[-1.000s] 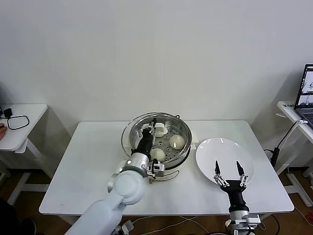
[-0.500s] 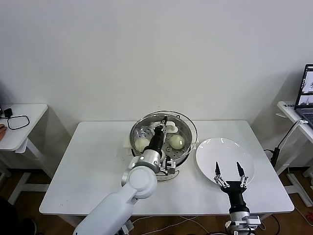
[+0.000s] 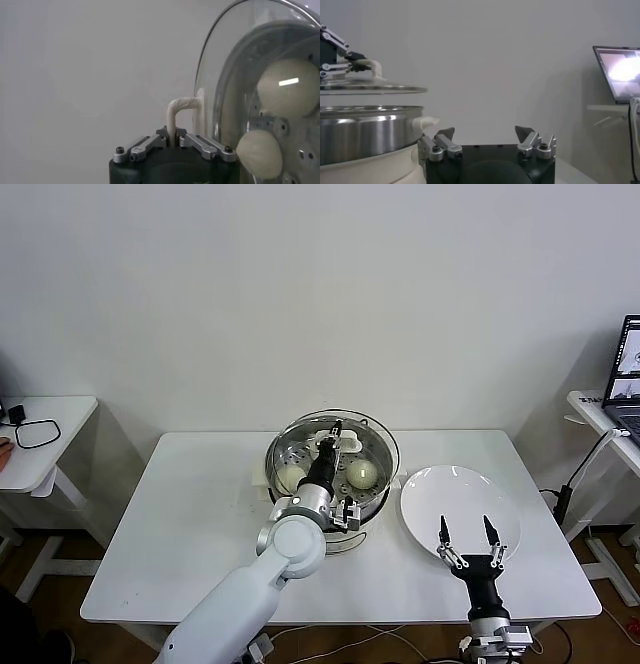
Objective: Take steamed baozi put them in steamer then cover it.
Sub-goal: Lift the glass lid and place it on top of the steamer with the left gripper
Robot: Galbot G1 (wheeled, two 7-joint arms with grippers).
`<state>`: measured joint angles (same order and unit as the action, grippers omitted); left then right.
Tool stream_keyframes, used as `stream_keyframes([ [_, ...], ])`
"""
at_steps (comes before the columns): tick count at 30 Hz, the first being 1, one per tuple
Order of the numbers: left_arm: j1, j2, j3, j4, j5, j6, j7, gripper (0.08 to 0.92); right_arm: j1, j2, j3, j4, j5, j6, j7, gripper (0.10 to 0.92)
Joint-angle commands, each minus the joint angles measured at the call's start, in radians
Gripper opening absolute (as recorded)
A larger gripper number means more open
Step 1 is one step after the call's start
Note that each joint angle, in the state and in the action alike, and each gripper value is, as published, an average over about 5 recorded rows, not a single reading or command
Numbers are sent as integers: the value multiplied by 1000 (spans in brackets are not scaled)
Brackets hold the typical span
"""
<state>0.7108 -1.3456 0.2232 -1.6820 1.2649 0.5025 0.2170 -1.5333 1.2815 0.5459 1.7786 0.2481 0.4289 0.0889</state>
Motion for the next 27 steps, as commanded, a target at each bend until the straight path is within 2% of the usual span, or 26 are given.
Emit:
stream_keyframes([
  [1,-4,-4,-6,48,7,-2,-10,190,0,0,0,-1,-3,1,-1,823],
  [27,26,-8,-26,42,22,3,-25,190,12,-1,-9,-5,-12,0,-4,823],
])
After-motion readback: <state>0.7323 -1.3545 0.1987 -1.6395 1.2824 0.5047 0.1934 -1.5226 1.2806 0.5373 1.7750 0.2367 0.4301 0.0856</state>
